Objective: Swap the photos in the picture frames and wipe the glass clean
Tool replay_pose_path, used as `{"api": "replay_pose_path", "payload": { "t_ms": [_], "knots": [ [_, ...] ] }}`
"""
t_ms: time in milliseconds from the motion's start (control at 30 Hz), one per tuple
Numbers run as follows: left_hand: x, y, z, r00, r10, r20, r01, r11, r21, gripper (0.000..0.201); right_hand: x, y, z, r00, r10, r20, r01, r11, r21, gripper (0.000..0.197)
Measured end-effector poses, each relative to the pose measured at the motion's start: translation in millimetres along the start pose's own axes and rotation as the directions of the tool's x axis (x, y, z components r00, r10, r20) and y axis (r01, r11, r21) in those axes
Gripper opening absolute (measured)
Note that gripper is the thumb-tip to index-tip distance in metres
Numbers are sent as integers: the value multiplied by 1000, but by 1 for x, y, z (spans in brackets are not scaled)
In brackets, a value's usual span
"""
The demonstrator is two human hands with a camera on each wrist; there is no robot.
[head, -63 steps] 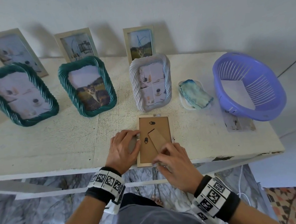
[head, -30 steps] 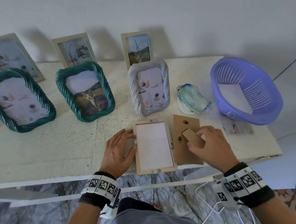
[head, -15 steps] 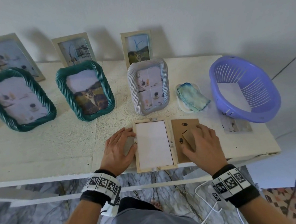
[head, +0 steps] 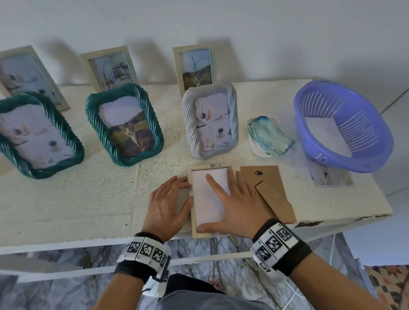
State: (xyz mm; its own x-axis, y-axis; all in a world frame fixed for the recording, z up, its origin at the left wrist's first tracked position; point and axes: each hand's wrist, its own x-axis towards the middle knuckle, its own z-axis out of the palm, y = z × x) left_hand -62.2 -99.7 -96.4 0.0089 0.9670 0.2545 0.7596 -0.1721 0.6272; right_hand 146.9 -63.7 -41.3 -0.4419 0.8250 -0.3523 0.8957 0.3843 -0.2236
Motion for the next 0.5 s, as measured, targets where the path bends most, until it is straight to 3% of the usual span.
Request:
{"api": "replay_pose_path", "payload": {
  "t_ms": [267, 500],
  "knots": [
    [0, 1, 0, 1000, 4, -5, -5, 1000, -14, 37, 8, -3, -5, 999, 9, 45, -9, 1000, 6, 135],
    [0, 2, -2, 1000, -13, -2, 13, 1000, -18, 44, 6, -8, -9, 1000, 4, 8, -5, 997, 75, 142]
  ]
}}
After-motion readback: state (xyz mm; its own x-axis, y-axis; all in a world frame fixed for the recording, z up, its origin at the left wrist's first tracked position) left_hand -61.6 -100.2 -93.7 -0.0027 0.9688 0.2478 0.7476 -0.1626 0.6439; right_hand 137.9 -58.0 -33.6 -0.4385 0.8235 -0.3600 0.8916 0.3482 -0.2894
